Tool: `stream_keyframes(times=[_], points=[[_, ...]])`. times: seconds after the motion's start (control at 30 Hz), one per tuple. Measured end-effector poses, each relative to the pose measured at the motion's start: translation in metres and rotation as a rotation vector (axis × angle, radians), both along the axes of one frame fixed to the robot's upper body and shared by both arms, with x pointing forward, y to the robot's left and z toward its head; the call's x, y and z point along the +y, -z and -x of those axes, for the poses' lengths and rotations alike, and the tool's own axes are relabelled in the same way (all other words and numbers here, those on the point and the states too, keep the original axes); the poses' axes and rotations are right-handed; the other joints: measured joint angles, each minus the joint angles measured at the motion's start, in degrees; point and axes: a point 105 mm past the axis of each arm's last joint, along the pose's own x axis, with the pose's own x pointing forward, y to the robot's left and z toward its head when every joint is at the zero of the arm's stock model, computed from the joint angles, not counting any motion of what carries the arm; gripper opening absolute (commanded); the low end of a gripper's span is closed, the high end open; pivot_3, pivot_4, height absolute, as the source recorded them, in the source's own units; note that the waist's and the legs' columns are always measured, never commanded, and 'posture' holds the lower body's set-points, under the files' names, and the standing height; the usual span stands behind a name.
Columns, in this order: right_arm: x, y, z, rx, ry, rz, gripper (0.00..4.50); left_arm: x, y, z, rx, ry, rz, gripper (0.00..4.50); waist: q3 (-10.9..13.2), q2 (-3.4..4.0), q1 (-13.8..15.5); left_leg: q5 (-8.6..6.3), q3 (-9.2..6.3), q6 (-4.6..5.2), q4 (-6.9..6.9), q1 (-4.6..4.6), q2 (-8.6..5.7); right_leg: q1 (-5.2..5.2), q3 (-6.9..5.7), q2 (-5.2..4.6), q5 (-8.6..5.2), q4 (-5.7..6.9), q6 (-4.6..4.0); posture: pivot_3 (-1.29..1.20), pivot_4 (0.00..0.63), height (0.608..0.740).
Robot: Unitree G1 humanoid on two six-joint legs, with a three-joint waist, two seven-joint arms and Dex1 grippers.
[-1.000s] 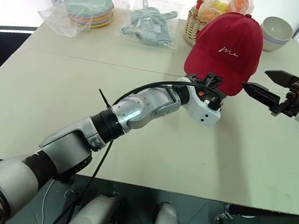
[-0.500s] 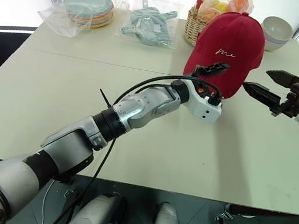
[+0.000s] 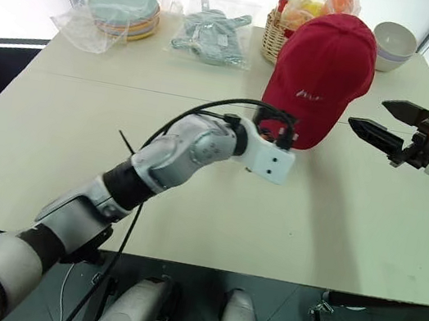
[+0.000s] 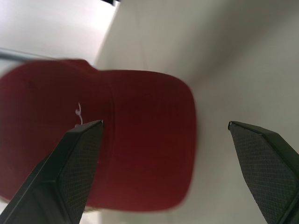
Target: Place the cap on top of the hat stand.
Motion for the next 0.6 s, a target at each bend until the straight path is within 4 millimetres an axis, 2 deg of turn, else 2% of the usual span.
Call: stream_keyframes(times=[0.07, 0.13, 0.3, 0.37, 0.43, 0.47, 0.5, 0.53, 0.6], points=[[0.0, 0.0, -0.001, 0.001, -0.004, 0.002, 4.5, 0.007, -0.005, 0.009, 0.155, -0.003, 0.032, 4.47, 0.0, 0.0, 0.1, -0.01, -0.01, 0.02, 0.06, -0.03, -0.01, 0.02, 0.0, 0.0, 0.0, 0.0, 0.0, 0.0, 0.15, 0.74], [-0.002, 0.001, -0.002, 0.0, -0.001, 0.002, 4.5, 0.014, -0.021, 0.006, 0.236, -0.032, 0.102, 4.47, 0.0, -0.01, 0.1, -0.01, 0.0, 0.03, 0.07, -0.02, -0.01, 0.02, 0.0, 0.01, 0.0, 0.0, 0.0, 0.0, 0.15, 0.74], [-0.004, -0.001, -0.005, -0.002, 0.0, -0.003, 4.5, 0.032, -0.093, -0.01, 0.334, -0.105, 0.445, 4.47, 0.0, -0.01, -0.1, -0.01, 0.0, 0.03, 0.04, 0.01, 0.01, 0.01, -0.01, 0.02, 0.0, 0.01, 0.0, 0.0, 0.15, 0.74], [-0.003, -0.002, -0.006, -0.004, -0.005, -0.001, 4.5, 0.041, -0.115, -0.019, 0.364, -0.136, 0.587, 4.47, 0.0, -0.01, -0.1, -0.01, 0.0, 0.02, 0.05, 0.01, 0.02, 0.01, -0.01, 0.02, 0.0, 0.0, 0.0, 0.0, 0.15, 0.74], [-0.002, -0.003, -0.008, -0.004, -0.013, -0.002, 4.5, 0.062, -0.134, -0.036, 0.38, -0.207, 0.71, 4.47, 0.0, -0.01, -0.2, -0.01, 0.0, 0.02, 0.05, 0.03, 0.02, 0.01, -0.01, 0.03, 0.0, 0.01, 0.0, 0.0, 0.15, 0.74], [-0.002, -0.004, -0.009, -0.005, -0.017, -0.005, 4.5, 0.075, -0.141, -0.046, 0.386, -0.248, 0.762, 4.47, 0.0, -0.01, -0.4, -0.01, 0.02, 0.02, 0.04, 0.06, 0.02, 0.01, 0.0, 0.03, 0.0, 0.02, 0.0, 0.0, 0.15, 0.74], [-0.003, -0.004, -0.009, -0.007, -0.022, -0.01, 4.5, 0.099, -0.148, -0.058, 0.39, -0.319, 0.825, 4.47, 0.0, -0.01, -0.7, -0.01, 0.02, 0.02, 0.0, 0.08, 0.03, 0.0, 0.0, 0.04, 0.0, 0.03, 0.0, 0.0, 0.15, 0.74], [-0.003, -0.005, -0.009, -0.006, -0.024, -0.012, 4.5, 0.108, -0.15, -0.062, 0.394, -0.341, 0.846, 4.47, 0.0, -0.01, -0.8, -0.01, 0.02, 0.02, 0.0, 0.09, 0.03, 0.0, 0.0, 0.04, 0.0, 0.04, 0.0, 0.0, 0.15, 0.74], [-0.01, -0.005, -0.01, 0.003, -0.016, -0.018, 4.5, 0.17, -0.152, -0.082, 0.411, -0.49, 0.978, 4.47, 0.0, -0.02, -1.5, -0.01, -0.02, 0.02, -0.04, 0.06, 0.01, 0.0, -0.04, 0.02, 0.0, 0.01, 0.0, 0.0, 0.15, 0.74]])
